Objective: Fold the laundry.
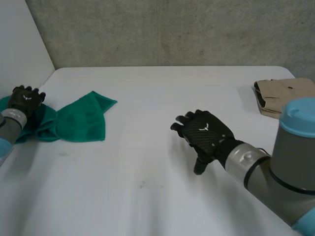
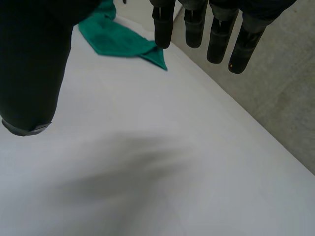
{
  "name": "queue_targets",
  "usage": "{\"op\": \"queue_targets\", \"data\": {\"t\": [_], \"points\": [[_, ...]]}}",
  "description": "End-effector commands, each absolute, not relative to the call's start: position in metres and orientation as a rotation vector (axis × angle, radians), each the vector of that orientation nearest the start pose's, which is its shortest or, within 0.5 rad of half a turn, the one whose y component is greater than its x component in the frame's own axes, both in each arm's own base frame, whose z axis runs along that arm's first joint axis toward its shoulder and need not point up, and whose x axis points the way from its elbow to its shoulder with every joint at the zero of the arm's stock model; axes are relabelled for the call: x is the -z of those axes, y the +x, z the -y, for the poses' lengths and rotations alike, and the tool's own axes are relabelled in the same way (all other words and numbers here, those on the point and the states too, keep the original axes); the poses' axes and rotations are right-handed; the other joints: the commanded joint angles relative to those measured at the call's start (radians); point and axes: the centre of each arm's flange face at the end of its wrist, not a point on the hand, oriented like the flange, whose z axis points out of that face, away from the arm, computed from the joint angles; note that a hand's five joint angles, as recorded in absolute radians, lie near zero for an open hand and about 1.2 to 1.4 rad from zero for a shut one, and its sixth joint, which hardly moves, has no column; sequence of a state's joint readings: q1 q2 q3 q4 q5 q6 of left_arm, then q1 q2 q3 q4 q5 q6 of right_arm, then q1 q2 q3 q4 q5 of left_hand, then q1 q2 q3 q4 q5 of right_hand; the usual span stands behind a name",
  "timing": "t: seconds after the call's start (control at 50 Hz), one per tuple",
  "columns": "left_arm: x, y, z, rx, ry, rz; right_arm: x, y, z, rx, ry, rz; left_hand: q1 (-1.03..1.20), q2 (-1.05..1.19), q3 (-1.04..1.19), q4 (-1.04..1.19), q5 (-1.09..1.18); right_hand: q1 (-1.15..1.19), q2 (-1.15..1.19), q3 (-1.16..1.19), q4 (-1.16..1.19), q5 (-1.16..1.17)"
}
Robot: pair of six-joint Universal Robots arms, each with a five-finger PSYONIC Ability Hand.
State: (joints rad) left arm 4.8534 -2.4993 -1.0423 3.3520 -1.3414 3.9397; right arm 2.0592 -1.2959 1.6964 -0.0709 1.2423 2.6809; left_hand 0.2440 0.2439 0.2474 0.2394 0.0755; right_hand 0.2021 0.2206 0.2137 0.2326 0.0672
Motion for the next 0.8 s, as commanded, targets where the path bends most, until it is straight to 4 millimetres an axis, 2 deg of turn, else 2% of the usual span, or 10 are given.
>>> {"op": "queue_targets", "data": {"t": [0.02,0.04,0.2,0.26,0.34,0.48,0.52,0.56,0.62,0.8], "points": [[-0.106,-0.088,0.482,1.670,0.873,-1.970,-0.184,0.270,0.215,1.675,-1.296,-2.010,0.957,0.957,0.953,0.961,0.951,-0.028,-0.046,-0.039,-0.058,-0.067],[-0.108,-0.090,0.482,1.671,0.874,-1.964,-0.184,0.269,0.215,1.674,-1.294,-2.013,1.150,1.150,1.147,1.155,1.144,-0.028,-0.046,-0.039,-0.058,-0.067],[-0.177,-0.158,0.444,1.844,0.805,-1.887,-0.190,0.261,0.223,1.713,-1.264,-2.029,1.152,1.152,1.149,1.157,1.146,-0.028,-0.046,-0.039,-0.058,-0.067],[-0.229,-0.204,0.400,2.114,0.733,-1.931,-0.198,0.257,0.226,1.754,-1.246,-2.029,1.152,1.152,1.149,1.157,1.146,-0.028,-0.046,-0.039,-0.058,-0.067],[-0.252,-0.253,0.338,2.335,0.728,-2.090,-0.209,0.249,0.233,1.810,-1.205,-2.034,1.152,1.152,1.149,1.157,1.146,-0.028,-0.046,-0.039,-0.058,-0.067],[-0.220,-0.312,0.234,2.317,0.981,-2.440,-0.218,0.236,0.244,1.878,-1.147,-2.069,1.100,1.100,1.097,1.105,1.094,-0.028,-0.046,-0.039,-0.058,-0.067],[-0.210,-0.320,0.214,2.269,1.063,-2.500,-0.218,0.234,0.245,1.880,-1.142,-2.075,0.712,0.712,0.708,0.716,0.706,-0.028,-0.046,-0.039,-0.058,-0.067],[-0.199,-0.335,0.185,2.215,1.213,-2.537,-0.217,0.232,0.247,1.884,-1.135,-2.086,-0.012,-0.012,-0.015,-0.007,-0.018,-0.028,-0.046,-0.039,-0.058,-0.067],[-0.199,-0.341,0.177,2.218,1.260,-2.533,-0.217,0.231,0.249,1.883,-1.129,-2.092,-0.066,-0.066,-0.069,-0.061,-0.072,-0.028,-0.046,-0.039,-0.058,-0.067],[-0.219,-0.312,0.237,2.277,0.981,-2.457,-0.225,0.234,0.252,1.909,-1.135,-2.053,-0.036,-0.036,-0.040,-0.032,-0.043,-0.028,-0.046,-0.039,-0.058,-0.067]]}}
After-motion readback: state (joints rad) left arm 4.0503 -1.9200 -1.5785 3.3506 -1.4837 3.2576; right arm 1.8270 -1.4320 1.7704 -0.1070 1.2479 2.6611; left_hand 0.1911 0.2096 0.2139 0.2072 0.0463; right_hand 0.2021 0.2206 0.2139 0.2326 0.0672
